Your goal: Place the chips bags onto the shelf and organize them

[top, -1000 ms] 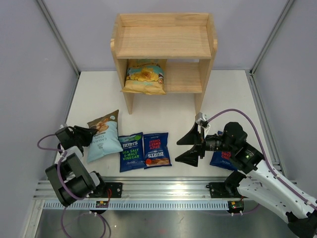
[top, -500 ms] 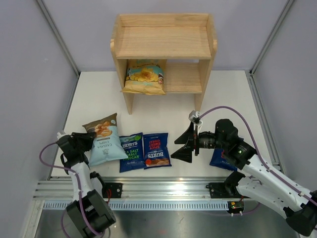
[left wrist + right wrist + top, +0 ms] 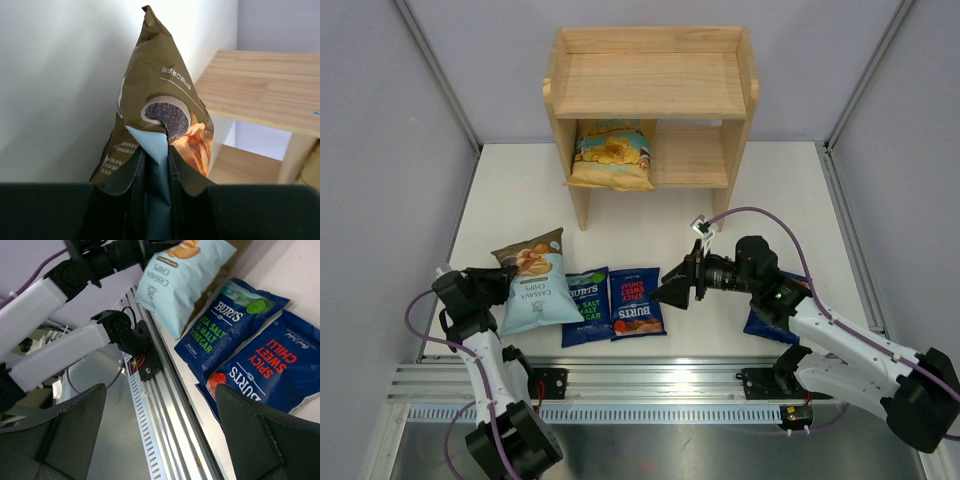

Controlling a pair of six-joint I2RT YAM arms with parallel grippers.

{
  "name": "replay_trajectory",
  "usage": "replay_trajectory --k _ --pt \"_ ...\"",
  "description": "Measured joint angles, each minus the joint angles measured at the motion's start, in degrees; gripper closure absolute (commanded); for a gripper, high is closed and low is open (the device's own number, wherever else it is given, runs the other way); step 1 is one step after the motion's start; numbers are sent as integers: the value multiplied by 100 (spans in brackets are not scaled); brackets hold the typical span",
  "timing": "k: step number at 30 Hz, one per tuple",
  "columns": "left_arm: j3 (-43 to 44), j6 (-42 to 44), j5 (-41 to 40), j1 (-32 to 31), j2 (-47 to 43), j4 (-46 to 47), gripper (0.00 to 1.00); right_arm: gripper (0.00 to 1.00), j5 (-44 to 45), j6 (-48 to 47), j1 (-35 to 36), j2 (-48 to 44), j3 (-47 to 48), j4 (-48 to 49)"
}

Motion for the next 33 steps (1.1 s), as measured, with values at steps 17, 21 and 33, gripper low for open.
replay_trajectory --k 17,21,33 --pt "726 -1104 1134 2 -1493 -721 100 4 2221 3060 1493 1749 -857 3759" --pt "1132 -1539 1130 -4 -2162 -1161 100 4 2837 3099 2149 2138 -837 4142" --pt "2170 -1934 1178 -219 -2002 -1534 100 4 2905 2649 2778 2855 44 4572"
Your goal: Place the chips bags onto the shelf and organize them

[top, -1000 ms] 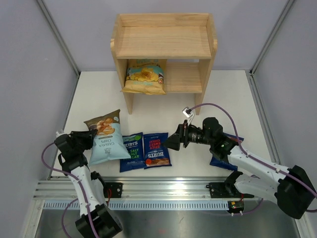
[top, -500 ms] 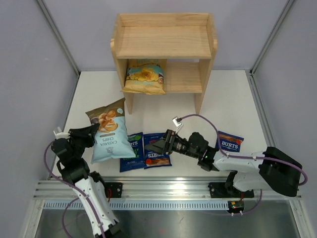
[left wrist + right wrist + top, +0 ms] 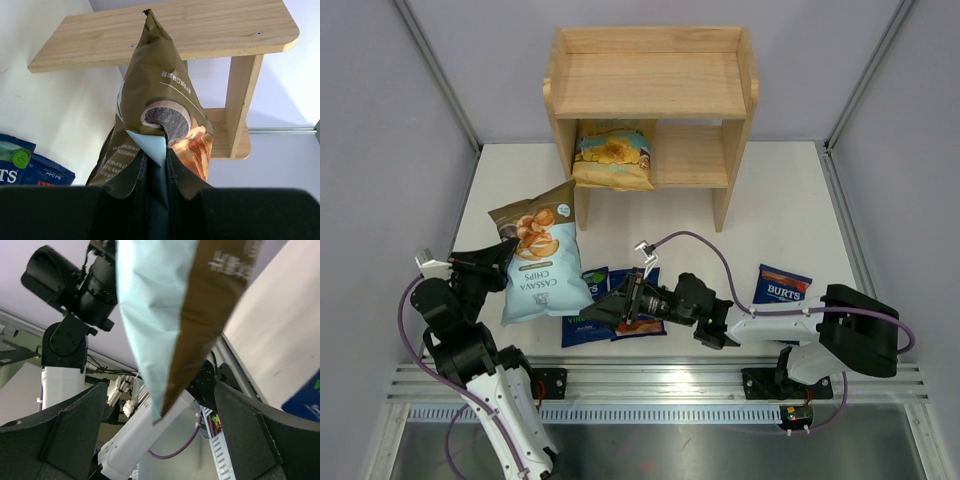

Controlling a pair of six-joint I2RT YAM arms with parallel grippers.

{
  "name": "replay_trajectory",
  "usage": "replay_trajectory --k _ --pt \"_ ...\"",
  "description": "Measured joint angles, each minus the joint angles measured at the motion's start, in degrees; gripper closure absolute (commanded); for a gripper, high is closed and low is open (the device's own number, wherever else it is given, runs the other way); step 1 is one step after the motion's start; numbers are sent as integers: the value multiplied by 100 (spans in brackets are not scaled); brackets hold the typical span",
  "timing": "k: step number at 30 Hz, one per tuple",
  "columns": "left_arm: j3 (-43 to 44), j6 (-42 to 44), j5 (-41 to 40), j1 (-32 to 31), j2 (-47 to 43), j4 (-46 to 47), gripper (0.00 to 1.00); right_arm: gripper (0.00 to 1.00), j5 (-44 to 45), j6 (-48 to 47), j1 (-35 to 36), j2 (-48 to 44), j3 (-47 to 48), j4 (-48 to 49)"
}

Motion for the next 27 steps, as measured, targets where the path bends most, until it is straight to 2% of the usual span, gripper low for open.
replay_trajectory --k 8,15,20,22,23,25,26,27 --pt "2 -190 70 -269 13 22 100 5 -68 -254 168 393 684 -96" --pt "61 -339 199 -341 37 382 100 14 -31 -514 168 599 1187 -737" --pt "61 -426 343 -514 35 629 99 51 -81 -1038 168 525 1401 -1167" --pt "61 -459 380 -584 35 721 92 58 -125 -1239 168 461 1440 -1261" --pt "61 -470 422 -619 35 787 74 61 -151 -1327 168 417 1443 -1298" --pt "55 -492 522 -664 33 999 50 71 -223 -1543 168 308 1443 -1394" --pt "55 -490 584 -671 33 1130 33 73 -284 -1641 166 254 1443 -1449" --pt "52 -457 627 -675 33 1266 26 76 -365 -1731 164 186 1443 -1504"
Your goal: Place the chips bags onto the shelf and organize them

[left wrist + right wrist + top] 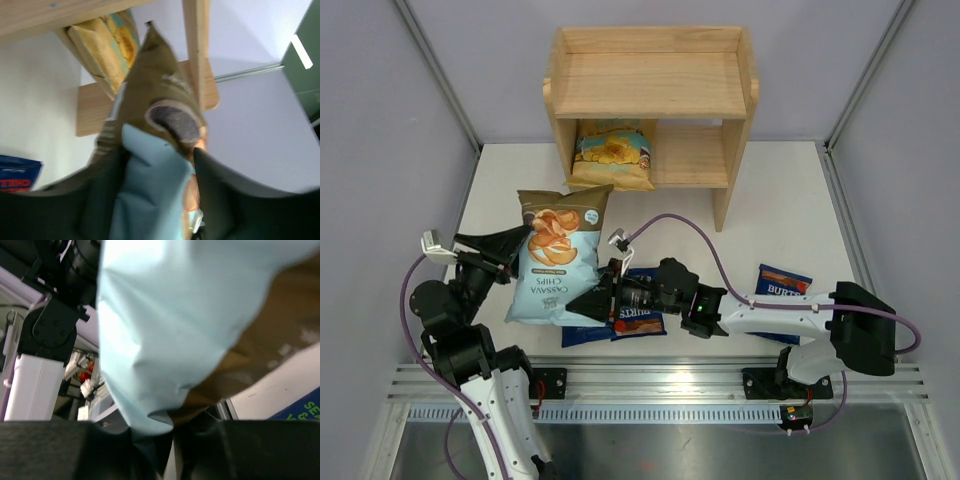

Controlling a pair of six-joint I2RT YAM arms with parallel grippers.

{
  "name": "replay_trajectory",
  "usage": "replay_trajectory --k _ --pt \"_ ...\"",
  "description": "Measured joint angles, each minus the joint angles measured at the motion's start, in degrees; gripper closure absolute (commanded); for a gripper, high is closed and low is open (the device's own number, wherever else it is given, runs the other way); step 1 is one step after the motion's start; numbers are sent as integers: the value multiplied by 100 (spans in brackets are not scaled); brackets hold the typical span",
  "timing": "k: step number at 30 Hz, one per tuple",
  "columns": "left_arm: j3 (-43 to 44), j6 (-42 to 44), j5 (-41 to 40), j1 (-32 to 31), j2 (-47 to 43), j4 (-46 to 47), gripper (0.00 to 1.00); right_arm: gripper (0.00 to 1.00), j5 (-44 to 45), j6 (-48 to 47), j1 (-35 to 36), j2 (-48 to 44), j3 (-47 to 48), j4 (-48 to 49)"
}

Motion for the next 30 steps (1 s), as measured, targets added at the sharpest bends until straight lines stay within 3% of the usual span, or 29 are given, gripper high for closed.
replay_trajectory --k 3,14,25,30 --pt "13 144 179 -11 0 247 1 79 -221 -286 -2 -271 -2 -289" --pt "739 1694 1410 -190 389 466 1 85 -809 -1355 -2 -2573 -326 -1991" --pt "461 1611 1908 -743 649 1279 1 87 -903 -2490 -2 -3720 -321 -3307" --pt "140 1161 1482 -1556 1078 1403 1 88 -905 -3121 -2 -3888 -293 -3790"
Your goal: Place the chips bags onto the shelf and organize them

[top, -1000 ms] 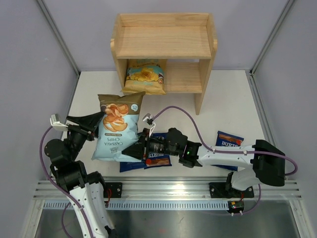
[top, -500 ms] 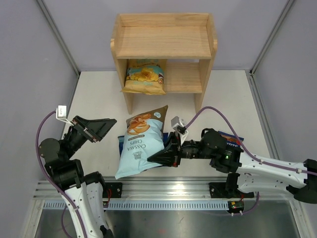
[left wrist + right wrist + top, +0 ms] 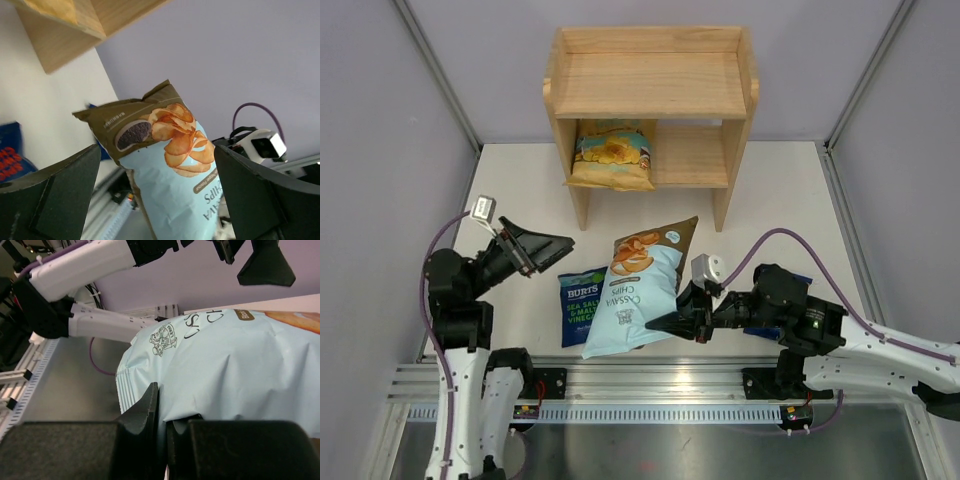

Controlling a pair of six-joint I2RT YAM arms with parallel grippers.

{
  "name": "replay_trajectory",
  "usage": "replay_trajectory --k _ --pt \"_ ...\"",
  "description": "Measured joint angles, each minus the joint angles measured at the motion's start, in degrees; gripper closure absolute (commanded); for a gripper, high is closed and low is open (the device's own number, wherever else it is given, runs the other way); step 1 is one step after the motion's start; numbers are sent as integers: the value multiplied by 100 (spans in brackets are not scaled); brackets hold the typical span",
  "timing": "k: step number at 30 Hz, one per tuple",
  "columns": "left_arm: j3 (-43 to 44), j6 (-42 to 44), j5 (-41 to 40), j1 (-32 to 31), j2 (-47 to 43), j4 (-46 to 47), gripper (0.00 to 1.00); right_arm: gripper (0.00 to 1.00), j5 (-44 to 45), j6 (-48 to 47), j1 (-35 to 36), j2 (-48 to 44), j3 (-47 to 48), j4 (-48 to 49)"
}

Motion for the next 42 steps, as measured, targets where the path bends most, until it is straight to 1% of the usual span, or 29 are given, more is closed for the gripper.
replay_trajectory --k 5,7,9,11,14,18,20,23,27,31,34,36,37,39,40,41,42 --pt "-251 -894 -748 -1325 546 280 1 87 22 -688 0 -208 33 -400" --pt "-297 -1274 -909 -1773 896 525 1 87 22 -922 0 -256 92 -551" --pt "-385 -1665 -1001 -2090 1193 872 1 87 20 -1123 0 -295 146 -662" --pt "-640 -2094 -1141 -2297 1368 1290 1 87 22 -1307 0 -354 166 -728" --pt "-1132 -2636 -1296 -2483 1360 1812 1 87 24 -1495 0 -450 173 -798" --pt "-1676 -3176 -1556 -2621 1263 2107 1 87 22 -1687 0 -551 190 -844" --pt "-1880 -3379 -1775 -2741 1139 2251 1 88 17 -1773 0 -544 225 -848" --pt "-1969 -3622 -2151 -3213 1010 2406 1 88 2 -1867 0 -468 304 -852" --pt "-1969 -3882 -2789 -4100 997 2887 1 88 -111 -1950 0 -291 376 -769" --pt "-1967 -4087 -3410 -4896 1207 3340 1 88 -297 -1980 0 -175 407 -621" --pt "-1967 -4210 -3814 -5272 1419 3606 1 89 -424 -1989 0 -131 474 -533" --pt "-1967 -4249 -3978 -5388 1478 3775 1 89 -457 -1989 0 -127 483 -481" --pt "-1967 -4249 -4065 -5418 1482 3849 3 89 -466 -1987 0 -129 483 -466" --pt "-1967 -4234 -4205 -5440 1436 3915 15 89 -474 -1985 0 -129 483 -439" --pt "-1967 -4207 -4262 -5449 1394 3915 24 89 -476 -1980 0 -129 481 -422" --pt "-1967 -4177 -4317 -5458 1344 3910 37 89 -481 -1958 0 -133 468 -385" --pt "-1967 -4118 -4358 -5466 1292 3901 42 89 -483 -1937 0 -142 437 -337"
